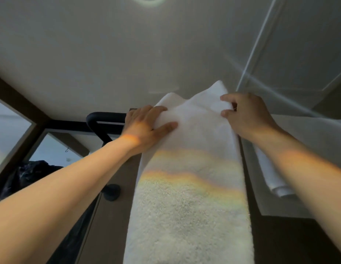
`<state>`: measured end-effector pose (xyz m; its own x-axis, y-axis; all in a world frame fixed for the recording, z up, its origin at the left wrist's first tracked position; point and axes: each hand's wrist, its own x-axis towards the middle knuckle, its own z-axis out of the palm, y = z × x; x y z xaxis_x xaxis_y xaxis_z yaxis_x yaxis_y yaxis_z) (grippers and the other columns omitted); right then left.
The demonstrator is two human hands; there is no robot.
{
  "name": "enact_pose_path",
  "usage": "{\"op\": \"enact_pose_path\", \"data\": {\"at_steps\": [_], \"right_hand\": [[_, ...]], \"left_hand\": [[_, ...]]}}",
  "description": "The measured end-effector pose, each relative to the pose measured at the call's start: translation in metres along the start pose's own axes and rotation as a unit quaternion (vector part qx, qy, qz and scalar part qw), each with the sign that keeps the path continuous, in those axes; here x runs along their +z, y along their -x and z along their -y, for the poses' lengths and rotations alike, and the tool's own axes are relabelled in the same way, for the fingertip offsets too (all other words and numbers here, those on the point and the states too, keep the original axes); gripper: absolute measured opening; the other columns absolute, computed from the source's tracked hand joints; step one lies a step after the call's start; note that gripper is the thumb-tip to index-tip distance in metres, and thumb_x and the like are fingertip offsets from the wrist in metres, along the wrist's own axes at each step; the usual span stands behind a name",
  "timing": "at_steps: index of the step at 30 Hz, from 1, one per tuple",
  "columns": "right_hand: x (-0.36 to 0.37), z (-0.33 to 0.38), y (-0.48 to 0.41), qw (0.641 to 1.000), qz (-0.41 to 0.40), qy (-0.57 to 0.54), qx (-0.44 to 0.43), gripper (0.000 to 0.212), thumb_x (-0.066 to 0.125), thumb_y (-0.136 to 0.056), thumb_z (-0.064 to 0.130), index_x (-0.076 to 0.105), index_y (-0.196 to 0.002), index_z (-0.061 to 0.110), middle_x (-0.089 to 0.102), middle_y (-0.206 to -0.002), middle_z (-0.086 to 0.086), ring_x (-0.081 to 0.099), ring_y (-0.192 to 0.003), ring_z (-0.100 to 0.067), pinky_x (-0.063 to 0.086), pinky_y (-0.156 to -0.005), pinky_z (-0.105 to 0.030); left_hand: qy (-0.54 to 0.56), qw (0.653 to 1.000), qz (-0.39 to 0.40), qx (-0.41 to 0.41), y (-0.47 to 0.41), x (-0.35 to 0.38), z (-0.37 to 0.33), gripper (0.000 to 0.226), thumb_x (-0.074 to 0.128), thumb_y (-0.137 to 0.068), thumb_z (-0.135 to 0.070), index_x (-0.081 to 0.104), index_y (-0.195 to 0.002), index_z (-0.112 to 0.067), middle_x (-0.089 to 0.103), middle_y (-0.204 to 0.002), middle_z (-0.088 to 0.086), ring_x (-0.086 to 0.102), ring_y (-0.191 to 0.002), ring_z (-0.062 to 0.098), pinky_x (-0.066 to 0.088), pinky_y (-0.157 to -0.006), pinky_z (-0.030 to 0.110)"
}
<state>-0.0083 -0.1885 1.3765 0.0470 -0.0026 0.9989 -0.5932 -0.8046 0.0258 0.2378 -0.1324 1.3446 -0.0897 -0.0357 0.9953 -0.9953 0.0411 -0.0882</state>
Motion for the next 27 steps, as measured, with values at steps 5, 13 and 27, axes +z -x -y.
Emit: {"op": "enact_pose_path", "data": {"at_steps": [5,13,27], "right_hand": [[0.000,0.000,-0.015,1.000,0.004,-0.013,-0.003,0.041,0.063,-0.091,0.014,0.061,-0.132,0.018,0.056,-0.139,-0.008,0.049,-0.130,-0.029,0.035,-0.111,-0.045],[-0.007,0.013,-0.002,0.987,0.096,0.104,-0.081,0.031,0.047,-0.099,0.037,0.067,-0.089,0.015,0.066,-0.114,-0.018,0.059,-0.111,-0.036,0.047,-0.092,-0.045],[0.000,0.012,0.006,0.964,0.176,0.192,-0.058,0.048,0.033,-0.100,0.053,0.050,-0.132,0.022,0.050,-0.142,-0.007,0.045,-0.132,-0.027,0.030,-0.105,-0.043]], "left_hand": [[-0.021,1.000,-0.013,0.000,-0.004,0.006,0.001,0.073,0.029,-0.078,-0.078,0.045,-0.133,-0.034,0.053,-0.129,-0.002,0.045,-0.120,0.024,0.023,-0.101,0.037],[-0.093,0.995,0.011,-0.044,-0.018,0.009,0.000,0.083,0.017,-0.071,-0.088,0.050,-0.122,-0.032,0.059,-0.117,-0.001,0.052,-0.109,0.028,0.027,-0.085,0.038],[0.177,0.960,-0.012,-0.215,0.060,-0.016,-0.048,0.045,0.054,-0.092,-0.052,0.054,-0.108,-0.010,0.060,-0.097,0.002,0.058,-0.083,0.018,0.044,-0.061,0.030]]}}
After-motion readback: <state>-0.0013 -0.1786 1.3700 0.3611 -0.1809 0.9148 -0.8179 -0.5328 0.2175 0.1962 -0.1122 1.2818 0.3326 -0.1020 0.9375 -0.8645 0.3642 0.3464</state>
